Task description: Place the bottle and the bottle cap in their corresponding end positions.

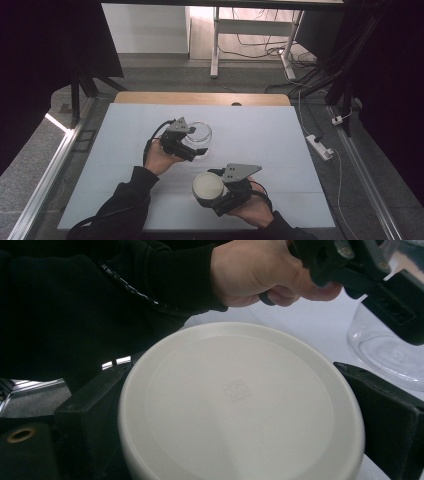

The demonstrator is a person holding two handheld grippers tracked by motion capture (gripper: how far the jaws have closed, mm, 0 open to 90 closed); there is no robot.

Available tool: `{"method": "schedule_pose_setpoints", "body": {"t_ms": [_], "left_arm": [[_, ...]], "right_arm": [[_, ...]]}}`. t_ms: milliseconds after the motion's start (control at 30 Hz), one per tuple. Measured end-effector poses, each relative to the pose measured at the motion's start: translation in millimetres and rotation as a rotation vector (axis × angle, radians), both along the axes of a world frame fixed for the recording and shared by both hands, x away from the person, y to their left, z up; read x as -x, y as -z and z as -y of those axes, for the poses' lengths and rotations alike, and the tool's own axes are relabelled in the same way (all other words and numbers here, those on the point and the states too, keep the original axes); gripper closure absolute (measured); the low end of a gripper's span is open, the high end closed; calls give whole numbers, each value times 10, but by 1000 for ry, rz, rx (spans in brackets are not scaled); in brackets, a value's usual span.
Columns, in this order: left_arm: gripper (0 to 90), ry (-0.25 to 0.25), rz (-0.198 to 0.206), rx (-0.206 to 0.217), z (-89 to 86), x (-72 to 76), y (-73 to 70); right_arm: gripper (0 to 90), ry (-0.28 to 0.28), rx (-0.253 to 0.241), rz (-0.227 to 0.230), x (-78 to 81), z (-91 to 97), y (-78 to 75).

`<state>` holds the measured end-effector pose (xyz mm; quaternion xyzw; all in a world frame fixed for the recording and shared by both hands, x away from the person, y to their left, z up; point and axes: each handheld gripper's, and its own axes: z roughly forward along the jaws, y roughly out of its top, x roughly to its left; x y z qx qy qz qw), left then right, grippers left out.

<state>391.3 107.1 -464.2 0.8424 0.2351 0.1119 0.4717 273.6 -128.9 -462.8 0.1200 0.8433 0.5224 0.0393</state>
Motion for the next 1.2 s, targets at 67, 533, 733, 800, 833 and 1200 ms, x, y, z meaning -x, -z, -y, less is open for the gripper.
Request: {"method": "schedule_pose_setpoints", "body": {"t_ms": [67, 533, 733, 800, 833, 1200], "left_arm": [[77, -4, 0, 0, 6, -26, 9], [76, -18, 2, -16, 109, -212, 121], [77, -22, -5, -15, 146, -279, 170], [77, -22, -11, -14, 155, -306, 200], [76, -23, -11, -14, 156, -313, 211], [77, -46, -20, -22, 112, -391, 319]], "right_arm": [[71, 6, -1, 0, -13, -3, 31], [71, 41, 11, -4, -106, -56, 211], [71, 43, 25, 0, -149, -116, 301], [71, 46, 27, 1, -167, -126, 331], [71, 51, 26, -3, -178, -128, 349], [71, 62, 53, -20, -258, -190, 533]]}}
